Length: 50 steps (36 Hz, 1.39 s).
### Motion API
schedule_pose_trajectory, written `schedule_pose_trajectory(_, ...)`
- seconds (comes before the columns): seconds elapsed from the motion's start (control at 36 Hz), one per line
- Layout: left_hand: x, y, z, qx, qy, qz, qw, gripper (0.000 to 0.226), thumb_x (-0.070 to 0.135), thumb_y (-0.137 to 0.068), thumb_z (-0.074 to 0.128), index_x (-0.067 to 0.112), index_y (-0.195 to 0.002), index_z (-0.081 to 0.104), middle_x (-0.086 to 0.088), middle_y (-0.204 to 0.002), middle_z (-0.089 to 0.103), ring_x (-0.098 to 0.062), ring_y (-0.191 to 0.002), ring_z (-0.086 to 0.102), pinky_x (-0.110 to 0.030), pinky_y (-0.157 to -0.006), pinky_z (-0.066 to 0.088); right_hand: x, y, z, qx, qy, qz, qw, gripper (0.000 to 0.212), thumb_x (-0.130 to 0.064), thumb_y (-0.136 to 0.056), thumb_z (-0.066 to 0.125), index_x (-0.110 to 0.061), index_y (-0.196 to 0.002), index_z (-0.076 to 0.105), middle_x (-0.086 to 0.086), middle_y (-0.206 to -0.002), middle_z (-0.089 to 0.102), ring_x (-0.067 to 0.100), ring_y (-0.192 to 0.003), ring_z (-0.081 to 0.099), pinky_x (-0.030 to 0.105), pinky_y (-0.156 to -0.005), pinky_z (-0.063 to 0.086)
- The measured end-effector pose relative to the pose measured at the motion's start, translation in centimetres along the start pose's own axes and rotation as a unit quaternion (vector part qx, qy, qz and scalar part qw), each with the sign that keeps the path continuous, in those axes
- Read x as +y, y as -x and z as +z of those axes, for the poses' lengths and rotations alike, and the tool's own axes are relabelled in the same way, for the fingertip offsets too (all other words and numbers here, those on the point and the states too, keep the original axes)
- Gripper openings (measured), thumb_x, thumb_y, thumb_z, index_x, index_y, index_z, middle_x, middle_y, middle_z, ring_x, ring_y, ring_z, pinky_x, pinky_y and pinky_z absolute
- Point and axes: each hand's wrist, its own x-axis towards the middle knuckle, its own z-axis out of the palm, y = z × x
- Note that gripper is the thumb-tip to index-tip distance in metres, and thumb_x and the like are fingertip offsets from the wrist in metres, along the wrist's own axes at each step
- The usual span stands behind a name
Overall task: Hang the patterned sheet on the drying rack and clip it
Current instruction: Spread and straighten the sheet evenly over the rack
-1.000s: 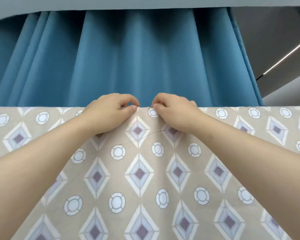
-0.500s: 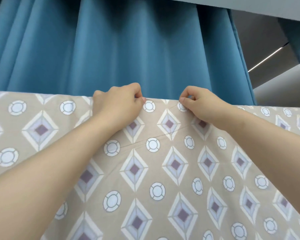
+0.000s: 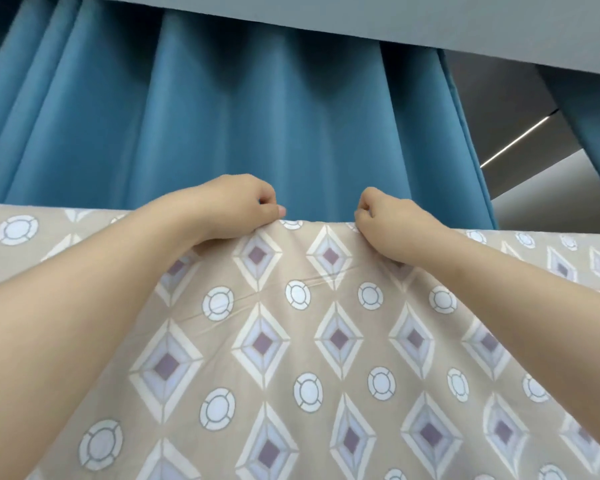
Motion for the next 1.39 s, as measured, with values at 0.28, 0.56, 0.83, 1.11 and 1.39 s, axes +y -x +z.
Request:
schedule_pose_trajectory(0.28, -2.1, 2.8, -0.1, 0.028, -0.037, -0.044, 0.998, 0.029, 0.048, -0.095, 0.033, 0.034, -0.086, 0.056, 0.016, -0.081, 0.059, -0.011, -0.077, 0.057, -0.032, -0.078, 0.044, -2.6, 0.8, 2.8, 0.021, -0.043, -0.122, 0.991, 0.034, -0.039, -0.099, 0.024, -0.017, -0.090, 0.048, -0.003, -0.080, 0.062, 0.023, -0.091, 0.052, 0.033, -0.079, 0.022)
schedule_pose_trajectory(0.56, -5.4, 5.2, 0.4, 0.097, 0.036, -0.087, 0.991, 0.016, 0.036, -0.093, 0.046, 0.031, -0.086, 0.058, 0.012, -0.087, 0.066, -0.017, -0.089, 0.058, -0.032, -0.089, 0.039, -4.0, 0.3, 3.3, -0.012, -0.048, -0.097, 0.994, 0.037, -0.035, -0.099, 0.029, -0.014, -0.086, 0.057, -0.005, -0.066, 0.052, 0.023, -0.081, 0.050, 0.034, -0.079, 0.026)
schedule_pose_trajectory(0.83, -5.4, 4.3, 0.1, 0.131, 0.079, -0.072, 0.986, 0.014, 0.031, -0.091, 0.053, 0.027, -0.083, 0.064, 0.012, -0.085, 0.064, -0.012, -0.084, 0.054, -0.017, -0.066, 0.039, -3.3, 1.4, 3.3, 0.035, -0.165, -0.150, 0.974, 0.006, -0.026, -0.089, 0.054, -0.024, -0.084, 0.051, -0.008, -0.089, 0.063, 0.019, -0.069, 0.050, 0.041, -0.093, 0.041)
schedule_pose_trajectory(1.11, -4.7, 4.1, -1.4, 0.083, 0.002, -0.070, 0.994, 0.023, 0.040, -0.092, 0.049, 0.022, -0.078, 0.053, 0.005, -0.084, 0.059, -0.015, -0.077, 0.052, -0.024, -0.064, 0.038, -4.3, 1.2, 3.1, -0.003, -0.007, -0.148, 0.989, 0.036, -0.053, -0.096, 0.019, -0.031, -0.095, 0.048, -0.003, -0.093, 0.058, 0.021, -0.099, 0.047, 0.038, -0.086, 0.023)
schedule_pose_trajectory(1.39, -7.8, 7.3, -2.4, 0.091, -0.002, -0.158, 0.983, 0.030, 0.038, -0.096, 0.037, 0.021, -0.077, 0.054, 0.003, -0.061, 0.055, -0.027, -0.048, 0.059, -0.034, -0.075, 0.039, -5.2, 1.4, 4.0, 0.029, -0.002, -0.144, 0.989, 0.035, -0.053, -0.096, 0.019, -0.029, -0.088, 0.044, -0.002, -0.087, 0.053, 0.021, -0.091, 0.040, 0.039, -0.085, 0.023)
